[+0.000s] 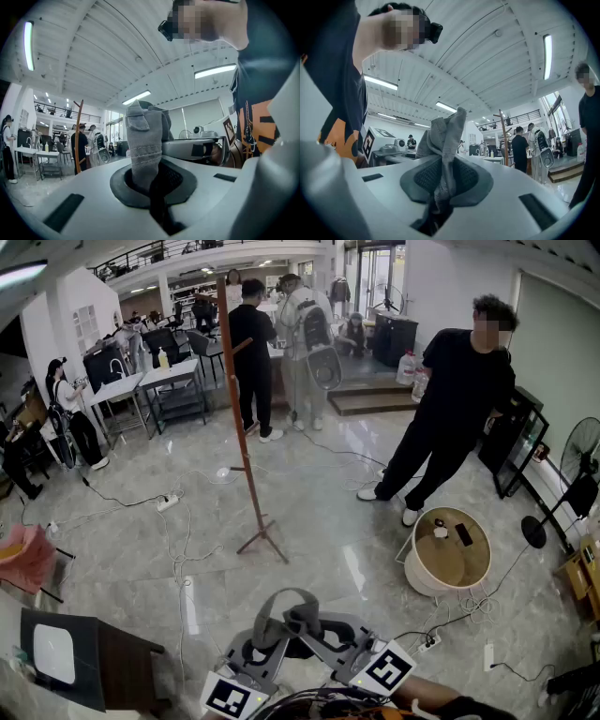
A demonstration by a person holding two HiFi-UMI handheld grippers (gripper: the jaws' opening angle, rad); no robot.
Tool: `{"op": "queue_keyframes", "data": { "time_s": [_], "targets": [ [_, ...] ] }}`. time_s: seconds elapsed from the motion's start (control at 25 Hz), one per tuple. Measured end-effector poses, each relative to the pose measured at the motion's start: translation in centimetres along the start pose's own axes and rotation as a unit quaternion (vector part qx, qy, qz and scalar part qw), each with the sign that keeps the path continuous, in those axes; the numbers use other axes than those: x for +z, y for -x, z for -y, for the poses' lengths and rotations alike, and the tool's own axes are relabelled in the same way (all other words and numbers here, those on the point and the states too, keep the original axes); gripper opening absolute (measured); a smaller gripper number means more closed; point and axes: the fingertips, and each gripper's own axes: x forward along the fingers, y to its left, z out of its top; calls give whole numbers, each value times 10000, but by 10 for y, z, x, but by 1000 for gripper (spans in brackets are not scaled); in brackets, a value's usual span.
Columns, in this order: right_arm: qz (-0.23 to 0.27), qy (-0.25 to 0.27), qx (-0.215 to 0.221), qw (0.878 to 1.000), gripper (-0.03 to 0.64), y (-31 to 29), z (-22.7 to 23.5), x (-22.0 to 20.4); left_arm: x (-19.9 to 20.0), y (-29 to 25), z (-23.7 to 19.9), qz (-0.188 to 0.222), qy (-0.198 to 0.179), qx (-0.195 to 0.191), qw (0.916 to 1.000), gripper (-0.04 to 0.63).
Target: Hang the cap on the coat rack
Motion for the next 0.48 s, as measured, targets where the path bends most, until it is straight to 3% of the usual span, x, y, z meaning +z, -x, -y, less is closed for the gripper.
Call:
{"op": "queue_keyframes", "data": {
  "time_s": [0.48],
  "targets": [
    [63,-4,-58,10000,69,24,9,5,0,-16,21,-92,-172,-66,9998,29]
  ]
}}
